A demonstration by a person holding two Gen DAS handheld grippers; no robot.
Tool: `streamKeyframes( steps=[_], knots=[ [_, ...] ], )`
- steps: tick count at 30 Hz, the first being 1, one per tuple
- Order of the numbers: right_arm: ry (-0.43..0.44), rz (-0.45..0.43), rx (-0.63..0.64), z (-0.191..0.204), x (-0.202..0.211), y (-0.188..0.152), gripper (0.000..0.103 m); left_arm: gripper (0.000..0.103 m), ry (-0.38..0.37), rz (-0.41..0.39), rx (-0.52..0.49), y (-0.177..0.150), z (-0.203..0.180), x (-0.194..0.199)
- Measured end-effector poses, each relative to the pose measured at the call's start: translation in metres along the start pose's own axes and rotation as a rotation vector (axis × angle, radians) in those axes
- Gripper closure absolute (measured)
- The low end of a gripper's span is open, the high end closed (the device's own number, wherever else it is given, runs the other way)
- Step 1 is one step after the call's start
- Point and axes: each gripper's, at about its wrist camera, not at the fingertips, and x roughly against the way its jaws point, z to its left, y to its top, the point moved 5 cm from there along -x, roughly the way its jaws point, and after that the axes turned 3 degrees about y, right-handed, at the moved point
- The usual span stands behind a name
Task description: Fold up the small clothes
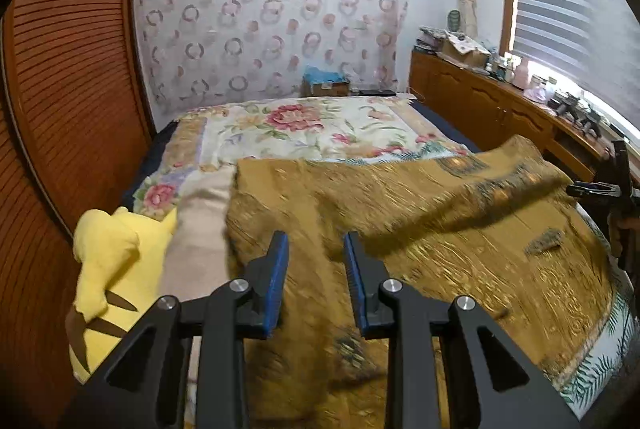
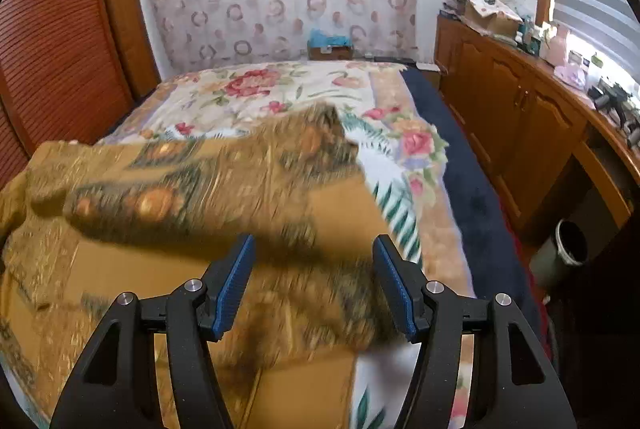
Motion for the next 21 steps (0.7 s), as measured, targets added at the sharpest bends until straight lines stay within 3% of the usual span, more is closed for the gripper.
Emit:
streamKeyframes(
  steps=[9,15,21],
  knots=[
    [0.015,0.004,-0.063,0.010,0.016,-0.034,0.040,0.077,0.000,0.034,-0.023,-0.026,-0.024,0.010],
    [-0.015,0.013,-0.073,-0.016,0.019,-0.029,0.040,0.073,0.020,0.053,-0.029,-0.044,-0.022,0.011],
    [-0.071,0.082,-0.080,-0.048,-0.006,-0.026,0.040,0.072,0.073,0.069,0.017,-0.063,-0.001,0.016]
  ],
)
